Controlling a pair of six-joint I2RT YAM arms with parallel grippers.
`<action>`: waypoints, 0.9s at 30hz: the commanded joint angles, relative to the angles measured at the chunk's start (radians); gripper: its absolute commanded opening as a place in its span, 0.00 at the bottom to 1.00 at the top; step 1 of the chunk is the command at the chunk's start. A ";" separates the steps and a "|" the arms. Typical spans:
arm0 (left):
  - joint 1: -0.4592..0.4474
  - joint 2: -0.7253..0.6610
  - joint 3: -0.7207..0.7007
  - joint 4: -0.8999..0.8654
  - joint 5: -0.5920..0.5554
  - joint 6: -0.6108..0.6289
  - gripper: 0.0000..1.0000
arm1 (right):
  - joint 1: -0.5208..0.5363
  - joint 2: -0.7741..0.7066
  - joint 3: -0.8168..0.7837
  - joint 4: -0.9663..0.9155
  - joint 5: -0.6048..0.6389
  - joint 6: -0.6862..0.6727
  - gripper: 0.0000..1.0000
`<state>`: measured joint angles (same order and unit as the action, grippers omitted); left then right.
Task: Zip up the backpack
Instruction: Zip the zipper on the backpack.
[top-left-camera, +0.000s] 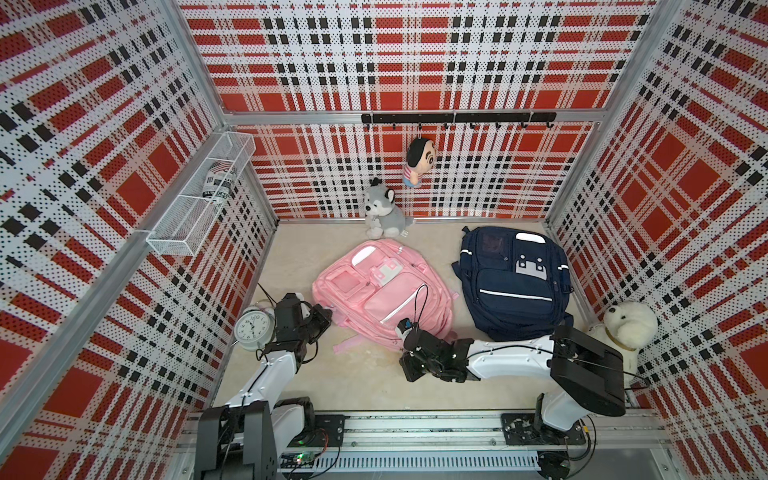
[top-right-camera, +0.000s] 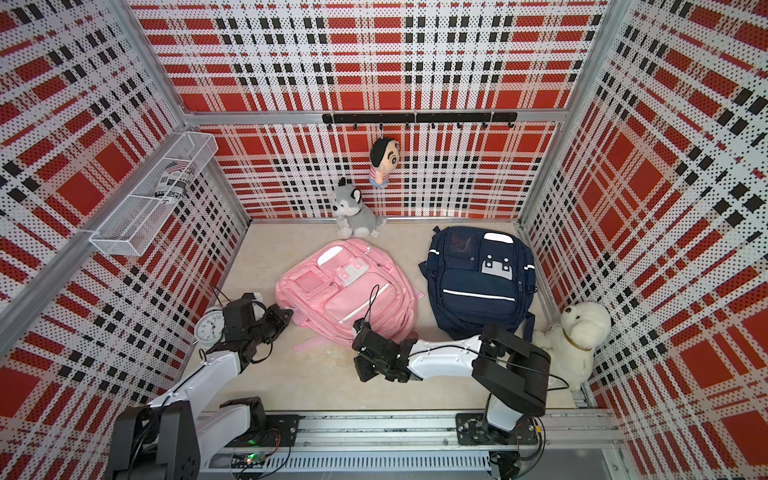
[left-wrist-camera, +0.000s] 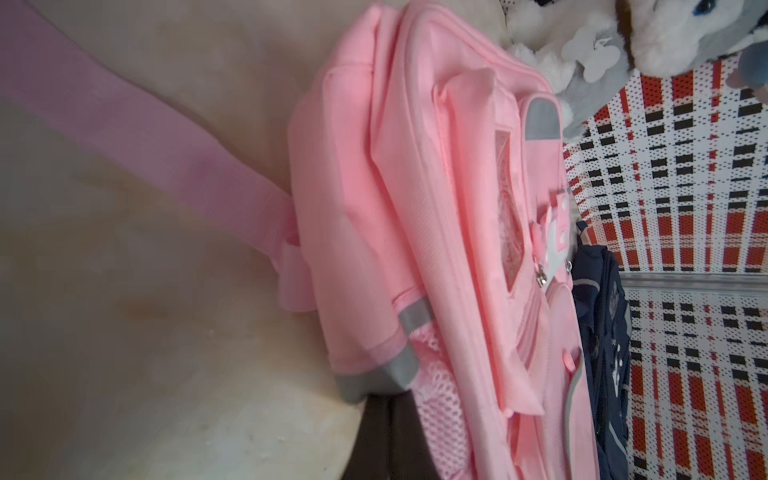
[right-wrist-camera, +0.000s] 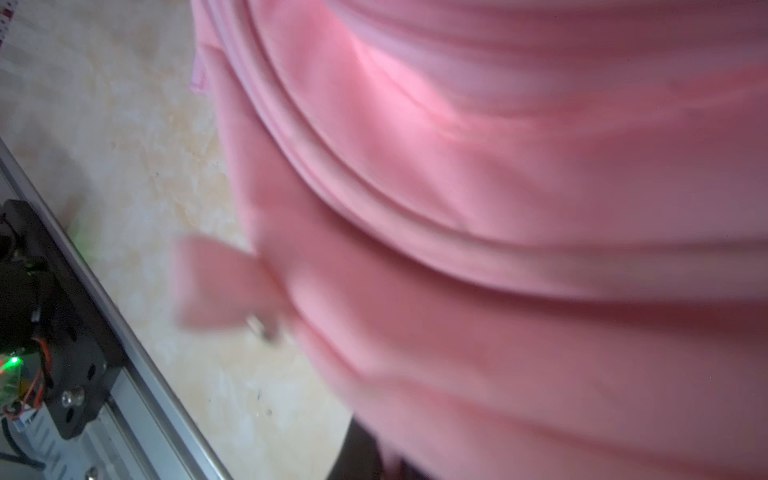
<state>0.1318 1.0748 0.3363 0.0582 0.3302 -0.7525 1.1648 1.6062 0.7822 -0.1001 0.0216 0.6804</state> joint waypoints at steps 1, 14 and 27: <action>0.035 0.000 0.036 0.015 -0.133 0.036 0.00 | 0.006 -0.069 -0.051 -0.121 -0.034 -0.003 0.00; 0.034 0.173 0.182 0.012 -0.236 0.070 0.00 | 0.012 -0.102 -0.071 -0.049 -0.068 -0.005 0.00; -0.166 0.044 0.194 -0.163 -0.330 0.041 0.68 | 0.060 0.108 -0.012 0.280 -0.084 0.104 0.00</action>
<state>0.0292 1.2034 0.5152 -0.0467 0.0704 -0.6998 1.1965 1.6924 0.7475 0.1135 -0.0772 0.7498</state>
